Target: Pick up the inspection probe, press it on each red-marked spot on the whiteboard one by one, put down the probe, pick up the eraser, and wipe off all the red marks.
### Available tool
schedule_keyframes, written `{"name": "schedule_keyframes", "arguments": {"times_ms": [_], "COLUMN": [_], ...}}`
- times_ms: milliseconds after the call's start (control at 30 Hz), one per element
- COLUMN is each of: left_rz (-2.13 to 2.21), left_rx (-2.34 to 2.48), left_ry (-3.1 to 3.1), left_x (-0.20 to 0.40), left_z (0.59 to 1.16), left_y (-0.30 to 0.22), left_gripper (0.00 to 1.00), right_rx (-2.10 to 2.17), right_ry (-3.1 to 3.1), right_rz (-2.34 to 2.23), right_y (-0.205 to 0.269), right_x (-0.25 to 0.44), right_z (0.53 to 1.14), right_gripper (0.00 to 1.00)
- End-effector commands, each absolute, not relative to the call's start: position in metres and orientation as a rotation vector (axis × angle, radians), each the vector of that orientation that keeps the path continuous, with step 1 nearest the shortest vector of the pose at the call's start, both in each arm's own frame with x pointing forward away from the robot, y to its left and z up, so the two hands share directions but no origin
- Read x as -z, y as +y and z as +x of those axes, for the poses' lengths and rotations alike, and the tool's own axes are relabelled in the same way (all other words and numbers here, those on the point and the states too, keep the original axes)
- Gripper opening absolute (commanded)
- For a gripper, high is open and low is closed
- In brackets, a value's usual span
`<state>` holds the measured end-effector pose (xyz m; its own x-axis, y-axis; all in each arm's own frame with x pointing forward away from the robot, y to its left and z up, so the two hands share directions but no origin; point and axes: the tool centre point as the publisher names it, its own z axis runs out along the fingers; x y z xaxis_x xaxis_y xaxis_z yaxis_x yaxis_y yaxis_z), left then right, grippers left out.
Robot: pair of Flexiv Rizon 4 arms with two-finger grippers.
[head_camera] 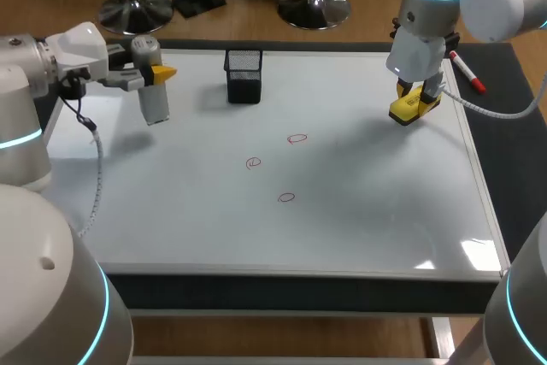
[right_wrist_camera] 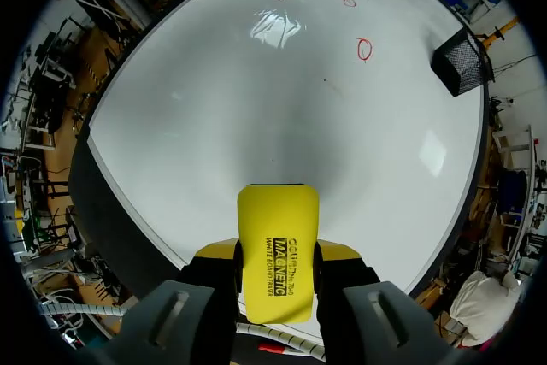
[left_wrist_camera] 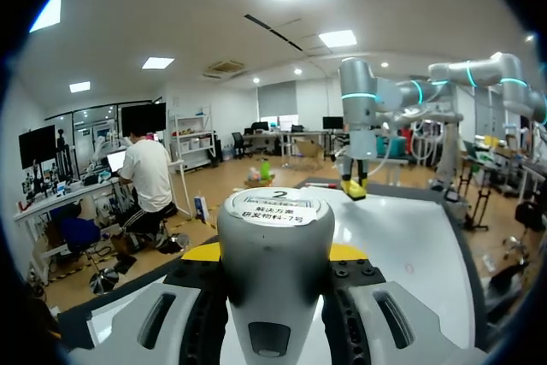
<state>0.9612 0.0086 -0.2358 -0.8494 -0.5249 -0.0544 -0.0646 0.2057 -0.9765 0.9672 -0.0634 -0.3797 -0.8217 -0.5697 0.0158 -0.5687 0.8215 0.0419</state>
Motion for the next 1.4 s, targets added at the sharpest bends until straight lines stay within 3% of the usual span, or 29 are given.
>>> {"name": "schedule_keyframes", "arguments": {"times_ms": [33,800,1400], "left_rz": [-0.557,-0.385,-0.236], "left_rx": [1.685,1.88,1.988], "left_ry": [2.069,2.136,2.169], "left_x": [0.237,0.254,0.275], "left_z": [0.934,0.886,0.9], "left_y": [-0.005,-0.105,-0.154], "left_gripper": [0.0,0.0,0.0], "right_rx": [0.052,0.052,0.052], "right_ry": [-2.971,-2.971,-2.971], "right_rz": [0.931,0.931,0.931], "right_y": [-0.064,-0.064,-0.064], "right_x": [0.379,0.379,0.379], "right_z": [0.967,0.967,0.967], "right_gripper": [0.0,0.0,0.0]}}
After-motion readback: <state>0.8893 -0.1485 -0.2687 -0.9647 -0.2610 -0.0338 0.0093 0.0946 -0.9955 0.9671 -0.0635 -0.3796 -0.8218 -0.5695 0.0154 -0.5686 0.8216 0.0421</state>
